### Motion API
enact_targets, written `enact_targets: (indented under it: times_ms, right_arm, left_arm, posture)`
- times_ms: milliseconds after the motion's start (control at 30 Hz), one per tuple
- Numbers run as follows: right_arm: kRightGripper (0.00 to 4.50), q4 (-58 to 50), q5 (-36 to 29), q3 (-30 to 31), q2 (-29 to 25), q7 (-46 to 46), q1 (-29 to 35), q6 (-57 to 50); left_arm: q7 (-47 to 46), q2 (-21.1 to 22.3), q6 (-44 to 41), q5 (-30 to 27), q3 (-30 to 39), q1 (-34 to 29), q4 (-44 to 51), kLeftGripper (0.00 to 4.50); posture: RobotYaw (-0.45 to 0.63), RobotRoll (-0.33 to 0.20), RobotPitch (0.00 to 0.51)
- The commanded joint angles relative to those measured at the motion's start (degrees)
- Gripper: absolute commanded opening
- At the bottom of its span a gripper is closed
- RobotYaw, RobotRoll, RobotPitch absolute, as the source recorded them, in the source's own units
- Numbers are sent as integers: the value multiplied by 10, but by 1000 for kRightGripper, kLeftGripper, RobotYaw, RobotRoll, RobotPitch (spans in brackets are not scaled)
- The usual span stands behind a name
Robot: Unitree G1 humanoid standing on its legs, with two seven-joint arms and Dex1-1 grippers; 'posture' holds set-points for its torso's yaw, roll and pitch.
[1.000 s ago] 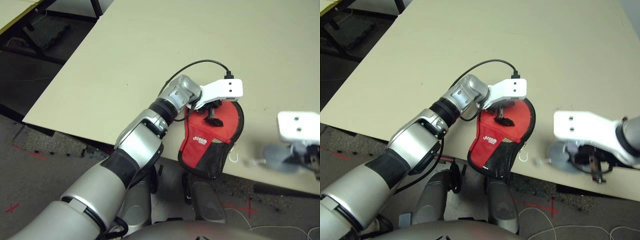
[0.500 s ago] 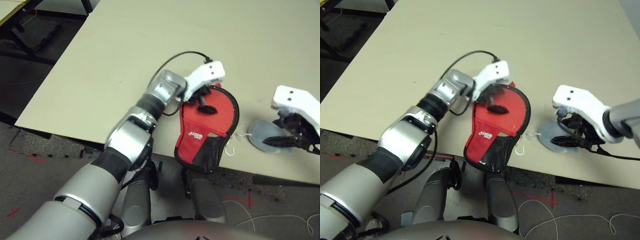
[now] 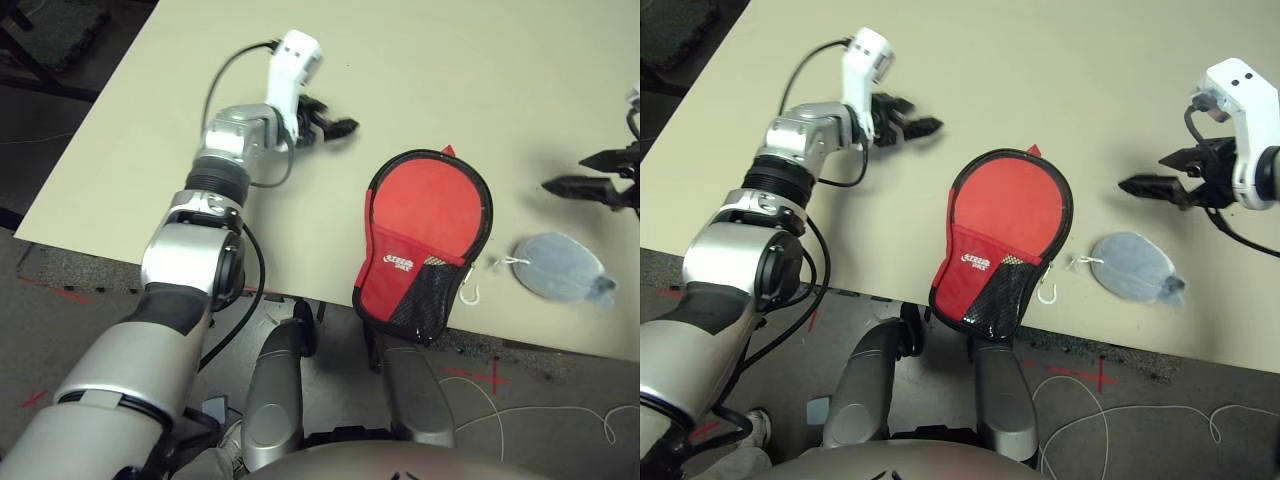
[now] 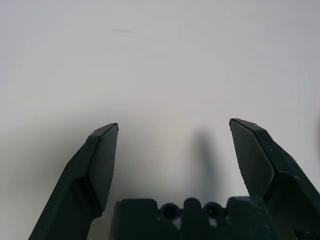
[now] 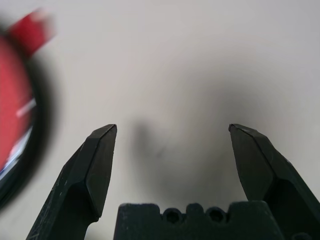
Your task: Store the ping-pong paddle in its case and zip it.
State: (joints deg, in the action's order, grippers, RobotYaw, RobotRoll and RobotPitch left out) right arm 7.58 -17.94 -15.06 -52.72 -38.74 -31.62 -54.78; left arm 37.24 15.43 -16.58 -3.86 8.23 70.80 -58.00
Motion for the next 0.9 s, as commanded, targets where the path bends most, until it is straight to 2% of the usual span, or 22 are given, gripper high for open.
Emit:
enact_targets:
  times_ms: [33,100,167,300,500,600,633,900]
  right_arm:
    - [4465,36,27,-65,58,112,17,83]
    - [4465,53,36,-98,90,163,24,151]
    - [4465,78,37,-144,117,223,22,214]
    - [4465,146,41,-203,123,308,22,299]
    - [4465,247,38,-212,91,307,22,376]
    - [4465,281,36,-207,78,294,31,407]
    - [4465,293,34,-209,76,296,32,413]
    - [4465,320,24,-205,87,305,47,439]
  left_arm:
    - [-53,2,44,-18,25,-15,-28,4500]
    - [-74,2,81,-10,22,-28,-24,4500]
    - [-93,-2,90,-24,35,-40,-19,4500]
    - [-115,-4,121,-23,35,-61,-20,4500]
    - [-167,-1,159,-32,48,-95,-15,4500]
    - [-193,10,178,-33,57,-110,-19,4500]
    - [-199,12,182,-33,57,-116,-20,4500]
    - [-225,25,197,-36,60,-127,-46,4500]
  posture:
    - [-57,0,426]
    - [-43,0,411]
    - [-57,0,419]
    - [-76,0,385]
    - [-98,0,381]
    - [-99,0,341]
    - [-98,0,356]
    - [-117,0,323]
